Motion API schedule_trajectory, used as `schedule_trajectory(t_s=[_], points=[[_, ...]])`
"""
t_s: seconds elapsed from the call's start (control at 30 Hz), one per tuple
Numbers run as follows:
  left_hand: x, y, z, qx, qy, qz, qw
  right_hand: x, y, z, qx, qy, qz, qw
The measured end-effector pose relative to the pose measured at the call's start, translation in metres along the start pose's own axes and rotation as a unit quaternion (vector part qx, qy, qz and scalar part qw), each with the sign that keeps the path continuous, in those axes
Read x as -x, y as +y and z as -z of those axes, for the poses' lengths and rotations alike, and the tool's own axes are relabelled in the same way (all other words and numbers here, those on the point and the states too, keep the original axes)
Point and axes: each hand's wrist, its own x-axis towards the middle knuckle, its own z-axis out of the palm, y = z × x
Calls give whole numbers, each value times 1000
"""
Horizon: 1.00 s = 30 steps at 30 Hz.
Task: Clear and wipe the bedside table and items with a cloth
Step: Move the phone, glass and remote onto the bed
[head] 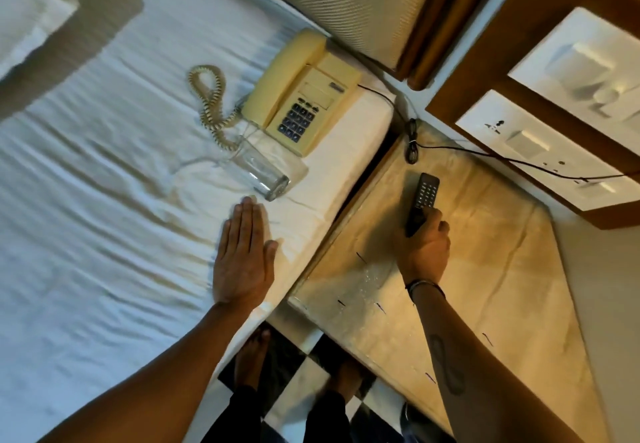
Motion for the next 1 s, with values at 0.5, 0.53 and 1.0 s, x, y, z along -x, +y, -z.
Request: schedule_trajectory(t_s=[0.5, 0.53, 1.0], points=[[11, -109, 36, 25, 20, 219, 975, 158, -158, -94, 67, -150, 404, 900], [9, -110, 35, 30, 24, 222, 974, 156, -174, -103, 76, -149, 404, 899], [57, -74, 32, 6, -51, 25, 998, 185, -100, -87, 15, -62, 314, 947]])
